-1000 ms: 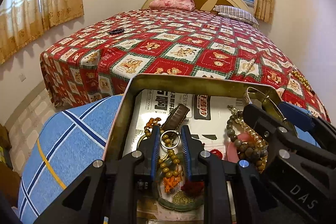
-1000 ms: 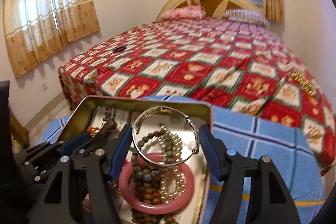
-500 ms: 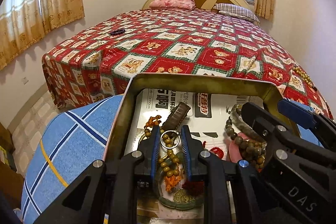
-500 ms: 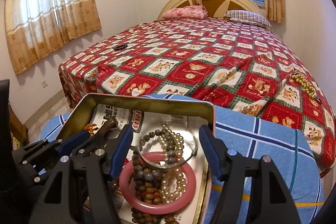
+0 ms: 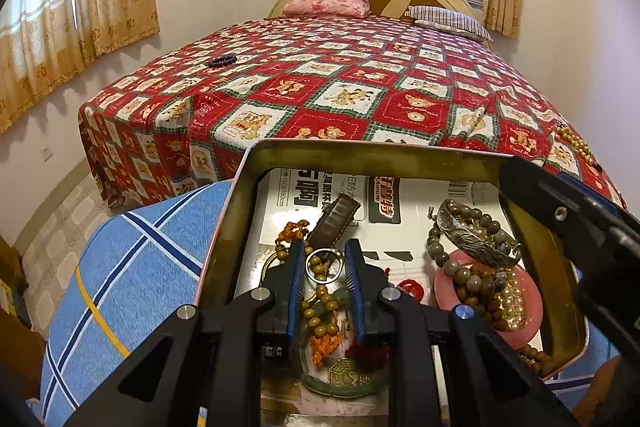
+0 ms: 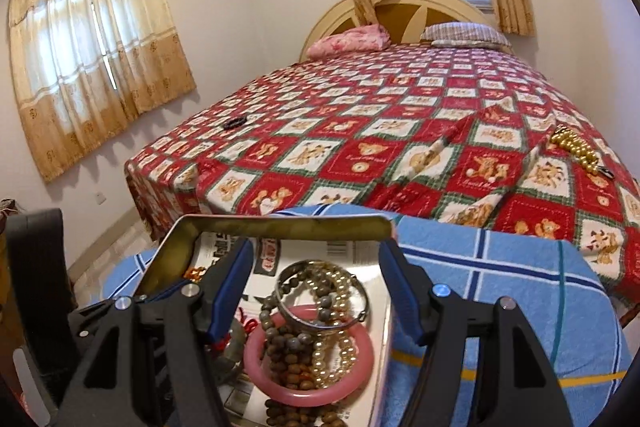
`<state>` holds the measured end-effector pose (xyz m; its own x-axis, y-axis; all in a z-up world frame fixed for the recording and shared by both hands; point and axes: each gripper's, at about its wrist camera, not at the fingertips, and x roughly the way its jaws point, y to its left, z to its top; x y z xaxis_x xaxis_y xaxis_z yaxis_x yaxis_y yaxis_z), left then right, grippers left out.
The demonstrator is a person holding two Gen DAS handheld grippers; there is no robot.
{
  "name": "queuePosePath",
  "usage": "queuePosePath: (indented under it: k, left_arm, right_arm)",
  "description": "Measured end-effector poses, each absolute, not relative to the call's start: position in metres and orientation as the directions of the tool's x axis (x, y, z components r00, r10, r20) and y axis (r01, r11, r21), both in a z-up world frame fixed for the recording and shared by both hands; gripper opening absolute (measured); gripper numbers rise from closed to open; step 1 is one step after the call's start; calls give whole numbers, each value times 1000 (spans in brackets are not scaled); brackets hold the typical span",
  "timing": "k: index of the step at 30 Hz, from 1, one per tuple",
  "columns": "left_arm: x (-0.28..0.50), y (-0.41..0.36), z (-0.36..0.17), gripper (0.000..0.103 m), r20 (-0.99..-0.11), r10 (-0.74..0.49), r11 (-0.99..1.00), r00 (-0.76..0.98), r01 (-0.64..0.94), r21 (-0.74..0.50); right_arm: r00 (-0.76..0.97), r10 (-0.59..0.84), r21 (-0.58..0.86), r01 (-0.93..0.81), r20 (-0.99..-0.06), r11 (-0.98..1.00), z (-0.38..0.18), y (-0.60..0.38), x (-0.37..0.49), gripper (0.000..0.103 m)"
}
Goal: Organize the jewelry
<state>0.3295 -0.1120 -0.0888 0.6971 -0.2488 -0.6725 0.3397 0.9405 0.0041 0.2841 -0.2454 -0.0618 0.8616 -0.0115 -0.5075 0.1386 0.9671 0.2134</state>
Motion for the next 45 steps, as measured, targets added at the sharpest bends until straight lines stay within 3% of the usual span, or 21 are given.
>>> queuePosePath:
  k: [7,13,14,17,19,21,32,35,45]
  left_arm:
    - [328,-112,-86,21,-661,-271,934,700,357,-5]
    - [328,-112,-85,22,-665,-363,908,652,409,-95]
    - [329,-112,-85,27,-669,-378,903,640,415,-114]
    - [329,-111,-83,56,-670,-394,900,629,412,-142]
    - [325,-111,-78,59,-651,-411,894,639,424,-148]
    - [321,-110,-72,64,-633,-394,900,667,418,-120]
    - [309,-101,-69,66,-624,-220,957,749,290,10]
    - [304,-98,-69,66,-614,-201,960,763,279,32]
    - [303,-98,-72,66,-609,-163,964,776,258,70]
  right_arm:
    - [860,-47,195,168,-509,966,-62,-248,282,68]
    - [856,-75,225,217,-511,950,-64,-262,279,68]
    - [856,-77,229,221,-511,948,-64,-263,279,68]
    - [858,-83,224,224,-507,948,-62,-263,278,68]
    - [858,-90,214,226,-506,950,-62,-262,278,69]
    - [860,-102,212,236,-500,948,-62,-262,276,79]
    - [854,-153,171,269,-497,948,-66,-259,271,85]
    - [859,-186,155,291,-477,944,-66,-256,267,92]
    - [858,-236,85,306,-456,948,-65,-248,261,93]
